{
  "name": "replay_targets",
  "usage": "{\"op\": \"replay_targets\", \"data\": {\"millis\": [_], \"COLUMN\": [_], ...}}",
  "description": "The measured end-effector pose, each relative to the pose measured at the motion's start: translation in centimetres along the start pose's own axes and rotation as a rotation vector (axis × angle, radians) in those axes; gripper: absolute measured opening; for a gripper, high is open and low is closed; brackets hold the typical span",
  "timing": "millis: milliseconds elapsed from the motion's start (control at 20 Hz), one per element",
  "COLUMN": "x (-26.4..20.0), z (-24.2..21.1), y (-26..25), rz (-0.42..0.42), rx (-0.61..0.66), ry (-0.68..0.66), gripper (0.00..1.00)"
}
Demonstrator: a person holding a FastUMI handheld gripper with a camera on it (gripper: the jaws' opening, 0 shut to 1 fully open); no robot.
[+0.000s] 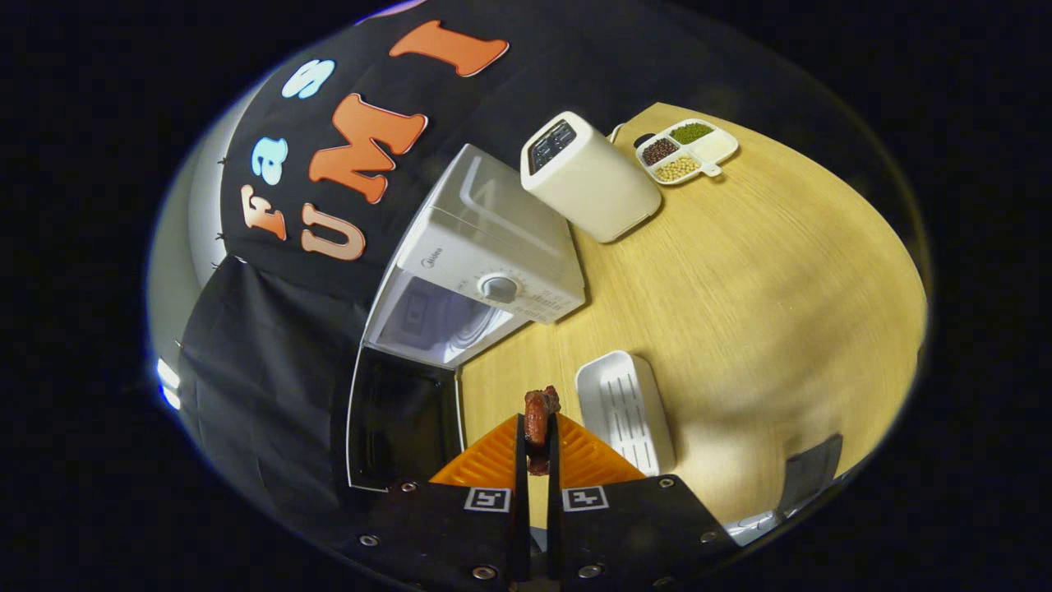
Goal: Open the microwave, put the food inside, and close the microwave door.
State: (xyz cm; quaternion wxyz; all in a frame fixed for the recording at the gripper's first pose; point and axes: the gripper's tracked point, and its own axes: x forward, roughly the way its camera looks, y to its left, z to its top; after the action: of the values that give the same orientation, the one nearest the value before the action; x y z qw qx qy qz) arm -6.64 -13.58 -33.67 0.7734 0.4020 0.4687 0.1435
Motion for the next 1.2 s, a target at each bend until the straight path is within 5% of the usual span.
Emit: {"op": "replay_targets", "data": {"millis": [550, 1200], "x": [9.6, 21.2], "z": [-6.2, -5.2], "y": [12.7, 20.1], "rz": [0.124, 0.183], "rx": [0.018, 0.109], "ry": [-0.072, -0.235], "gripper": [0.08, 0.08]}}
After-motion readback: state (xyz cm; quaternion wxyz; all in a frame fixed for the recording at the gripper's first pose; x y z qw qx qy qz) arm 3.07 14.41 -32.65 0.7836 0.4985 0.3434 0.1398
